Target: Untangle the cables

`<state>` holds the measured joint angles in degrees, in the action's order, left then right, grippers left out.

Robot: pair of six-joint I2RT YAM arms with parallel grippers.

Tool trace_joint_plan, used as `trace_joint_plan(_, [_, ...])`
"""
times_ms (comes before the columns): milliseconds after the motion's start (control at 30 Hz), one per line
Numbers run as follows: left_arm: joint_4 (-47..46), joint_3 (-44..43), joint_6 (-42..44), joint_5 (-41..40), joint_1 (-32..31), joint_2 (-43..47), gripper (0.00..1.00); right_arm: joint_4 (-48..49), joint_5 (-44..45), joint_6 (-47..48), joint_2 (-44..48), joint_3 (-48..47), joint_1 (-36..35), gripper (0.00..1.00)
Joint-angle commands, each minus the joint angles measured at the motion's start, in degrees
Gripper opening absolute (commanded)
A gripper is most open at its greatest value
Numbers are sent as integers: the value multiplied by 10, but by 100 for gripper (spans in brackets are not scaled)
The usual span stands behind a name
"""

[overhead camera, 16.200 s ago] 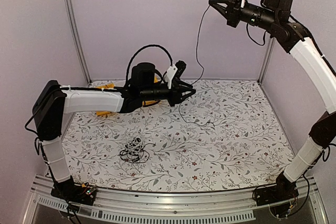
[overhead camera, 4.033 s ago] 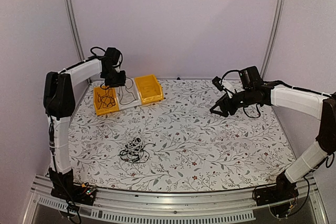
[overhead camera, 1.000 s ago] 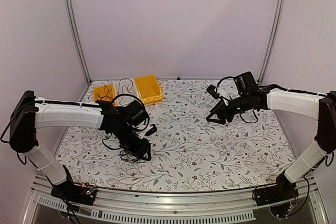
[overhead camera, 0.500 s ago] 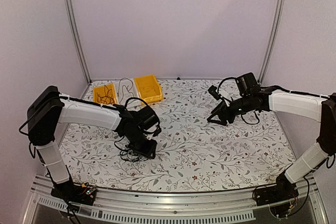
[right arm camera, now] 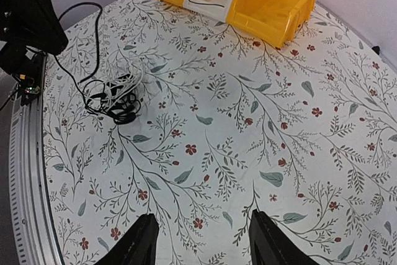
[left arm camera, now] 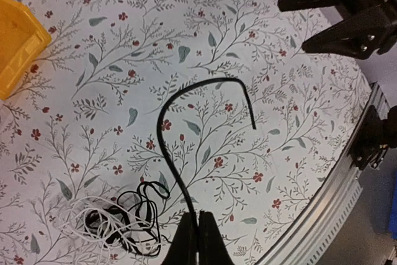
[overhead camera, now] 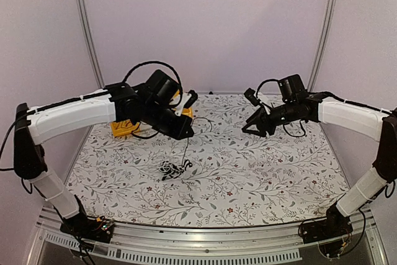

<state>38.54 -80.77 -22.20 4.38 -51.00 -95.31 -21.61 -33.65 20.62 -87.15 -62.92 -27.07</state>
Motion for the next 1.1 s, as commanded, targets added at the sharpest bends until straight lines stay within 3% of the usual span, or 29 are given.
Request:
trace_joint_plan(0, [-12, -38, 18, 35, 27, 91, 0, -1, -75, -1, -20, -103, -6, 54])
trace_joint_plan(367, [-70, -41, 42, 43, 27, 147, 0, -33, -157, -3, -73, -363, -84, 69])
trace_joint_plan(700, [-124, -20, 61, 51, 11, 151, 0, -56, -92, 0, -83, -372, -132, 70])
trace_joint_plan(933, [-148, -5, 69, 64, -1, 146, 0, -21, -52, -30, -96, -369, -147, 54])
trace_joint_plan(967, [-152, -2, 69, 66, -1, 145, 0, -19, -47, -35, -96, -370, -148, 49])
trace_joint_plan(1067, [-164, 11, 73, 65, -3, 144, 0, -15, -33, -40, -93, -376, -150, 20])
